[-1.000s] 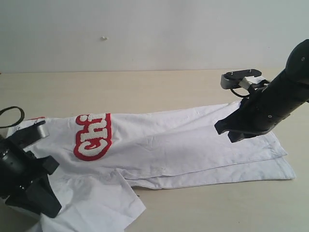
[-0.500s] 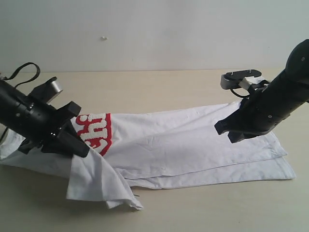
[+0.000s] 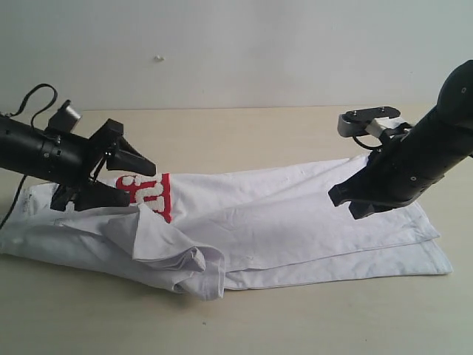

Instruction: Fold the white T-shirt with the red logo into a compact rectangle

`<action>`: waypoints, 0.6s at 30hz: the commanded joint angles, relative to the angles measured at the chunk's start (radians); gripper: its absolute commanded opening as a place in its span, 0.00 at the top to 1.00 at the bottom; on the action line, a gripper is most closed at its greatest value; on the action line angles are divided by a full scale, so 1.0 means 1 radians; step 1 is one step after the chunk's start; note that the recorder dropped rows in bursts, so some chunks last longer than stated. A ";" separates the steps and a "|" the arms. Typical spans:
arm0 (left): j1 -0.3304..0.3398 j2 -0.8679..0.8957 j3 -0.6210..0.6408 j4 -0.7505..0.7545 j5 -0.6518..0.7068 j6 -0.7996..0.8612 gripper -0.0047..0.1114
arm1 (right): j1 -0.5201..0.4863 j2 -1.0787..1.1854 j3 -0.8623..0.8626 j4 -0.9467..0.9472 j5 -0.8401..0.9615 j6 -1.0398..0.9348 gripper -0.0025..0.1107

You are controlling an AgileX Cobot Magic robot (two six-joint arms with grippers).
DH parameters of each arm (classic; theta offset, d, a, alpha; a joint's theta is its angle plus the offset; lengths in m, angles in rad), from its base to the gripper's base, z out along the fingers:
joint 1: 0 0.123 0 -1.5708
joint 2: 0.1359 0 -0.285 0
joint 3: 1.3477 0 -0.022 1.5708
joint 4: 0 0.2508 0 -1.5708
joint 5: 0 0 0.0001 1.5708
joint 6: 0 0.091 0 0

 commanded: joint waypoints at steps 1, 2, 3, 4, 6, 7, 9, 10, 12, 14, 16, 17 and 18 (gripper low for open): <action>0.035 -0.002 -0.005 0.059 0.066 0.018 0.41 | -0.005 -0.005 -0.004 0.001 0.000 -0.010 0.98; 0.044 -0.002 -0.005 0.110 0.089 0.018 0.46 | -0.005 -0.005 -0.004 0.001 0.000 -0.010 0.98; 0.053 -0.002 -0.005 0.153 0.106 0.010 0.50 | -0.005 -0.005 -0.004 0.001 0.000 -0.010 0.98; 0.061 -0.002 -0.005 0.207 0.133 0.003 0.54 | -0.005 -0.005 -0.004 0.001 0.000 -0.010 0.98; 0.075 -0.002 -0.005 0.285 0.170 -0.027 0.61 | -0.005 -0.005 -0.004 0.001 0.000 -0.010 0.98; 0.075 -0.002 -0.005 0.313 0.179 -0.033 0.62 | -0.005 -0.005 -0.004 0.001 0.000 -0.010 0.98; 0.075 -0.002 -0.005 0.340 0.164 -0.037 0.61 | -0.005 -0.005 -0.004 0.001 0.000 -0.008 0.98; 0.075 -0.002 -0.005 0.334 0.152 -0.037 0.58 | -0.005 -0.005 -0.004 0.001 0.000 -0.008 0.98; 0.063 -0.002 -0.005 0.314 0.131 -0.037 0.53 | -0.005 -0.005 -0.004 0.001 0.000 -0.008 0.98; 0.051 -0.002 -0.005 0.304 0.113 -0.035 0.48 | -0.005 -0.005 -0.004 0.001 0.000 -0.008 0.98; 0.034 -0.002 -0.005 0.304 0.080 -0.035 0.48 | -0.005 -0.005 -0.004 0.001 0.000 -0.008 0.98; 0.028 0.000 -0.005 0.304 0.070 -0.035 0.48 | -0.005 -0.005 -0.004 0.001 0.000 -0.008 0.98; 0.019 0.002 -0.005 0.295 0.064 -0.029 0.48 | -0.005 -0.005 -0.004 0.001 0.000 -0.008 0.98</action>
